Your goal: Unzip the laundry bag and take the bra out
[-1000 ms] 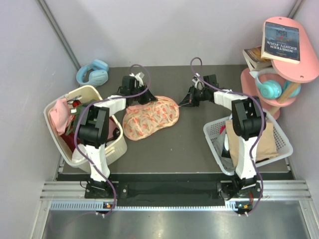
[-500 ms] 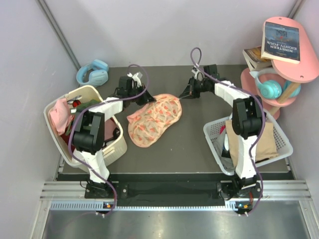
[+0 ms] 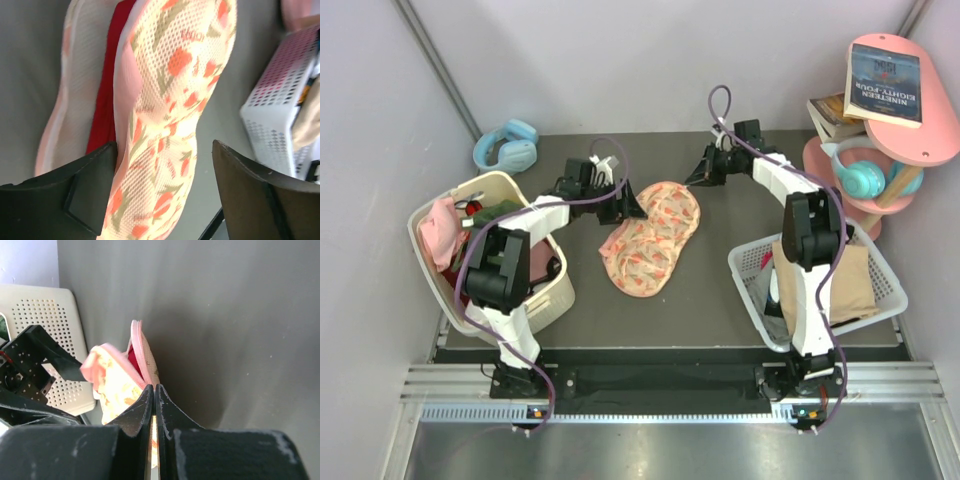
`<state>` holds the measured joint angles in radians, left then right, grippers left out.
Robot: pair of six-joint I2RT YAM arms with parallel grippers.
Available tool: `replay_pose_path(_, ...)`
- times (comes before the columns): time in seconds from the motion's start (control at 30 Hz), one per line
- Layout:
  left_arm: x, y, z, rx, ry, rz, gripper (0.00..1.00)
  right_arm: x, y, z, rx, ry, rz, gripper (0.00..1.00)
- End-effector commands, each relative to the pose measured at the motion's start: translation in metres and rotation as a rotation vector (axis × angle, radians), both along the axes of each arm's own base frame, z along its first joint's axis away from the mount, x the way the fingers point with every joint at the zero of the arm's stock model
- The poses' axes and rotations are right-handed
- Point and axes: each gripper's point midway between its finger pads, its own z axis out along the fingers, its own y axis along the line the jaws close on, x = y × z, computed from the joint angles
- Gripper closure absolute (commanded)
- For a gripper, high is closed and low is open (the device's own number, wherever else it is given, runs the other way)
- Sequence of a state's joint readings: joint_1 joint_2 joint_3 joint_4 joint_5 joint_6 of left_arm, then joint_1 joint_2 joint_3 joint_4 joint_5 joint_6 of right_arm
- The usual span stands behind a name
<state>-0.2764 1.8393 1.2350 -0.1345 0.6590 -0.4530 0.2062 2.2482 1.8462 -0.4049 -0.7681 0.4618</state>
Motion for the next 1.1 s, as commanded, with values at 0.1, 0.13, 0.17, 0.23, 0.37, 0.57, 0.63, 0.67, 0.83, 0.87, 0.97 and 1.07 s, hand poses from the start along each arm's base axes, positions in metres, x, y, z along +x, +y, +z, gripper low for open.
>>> replay_pose_path(0.1,0.045,0.016,0.05,0.162,-0.217,0.024,0.16,-0.002,0.003,0.017,0.024,-0.115,0.057,1.0)
replay_pose_path(0.13,0.055,0.013,0.05,0.15,-0.233,0.03,0.16,-0.007,0.005,0.014,0.025,-0.111,0.071,1.0)
replay_pose_path(0.17,0.06,0.009,0.054,0.132,-0.244,0.024,0.16,-0.009,0.006,0.016,0.026,-0.116,0.077,1.0)
replay_pose_path(0.23,0.078,-0.002,0.059,0.103,-0.26,0.019,0.16,-0.014,0.006,0.012,0.022,-0.106,0.085,1.0)
replay_pose_path(0.37,0.095,-0.02,0.053,0.071,-0.272,-0.037,0.17,-0.022,0.008,0.012,0.022,-0.107,0.096,1.0)
replay_pose_path(0.57,0.093,-0.027,0.007,0.084,-0.229,-0.11,0.2,-0.033,0.014,0.012,0.032,-0.096,0.117,1.0)
replay_pose_path(0.63,0.09,-0.029,-0.006,0.086,-0.21,-0.13,0.21,-0.037,0.017,0.01,0.035,-0.092,0.128,1.0)
replay_pose_path(0.67,0.087,-0.029,-0.014,0.09,-0.195,-0.135,0.21,-0.037,0.016,0.011,0.037,-0.093,0.127,1.0)
replay_pose_path(0.83,0.082,-0.036,-0.035,0.091,-0.17,-0.151,0.27,-0.044,0.021,0.008,0.039,-0.078,0.139,1.0)
replay_pose_path(0.87,0.081,-0.037,-0.037,0.087,-0.163,-0.154,0.3,-0.045,0.022,0.009,0.04,-0.078,0.141,1.0)
replay_pose_path(0.97,0.076,-0.041,-0.04,0.077,-0.153,-0.167,0.53,-0.046,0.023,0.009,0.041,-0.077,0.142,1.0)
replay_pose_path(1.07,0.074,-0.039,-0.045,0.08,-0.14,-0.156,0.82,-0.044,0.024,0.009,0.047,-0.075,0.131,1.0)
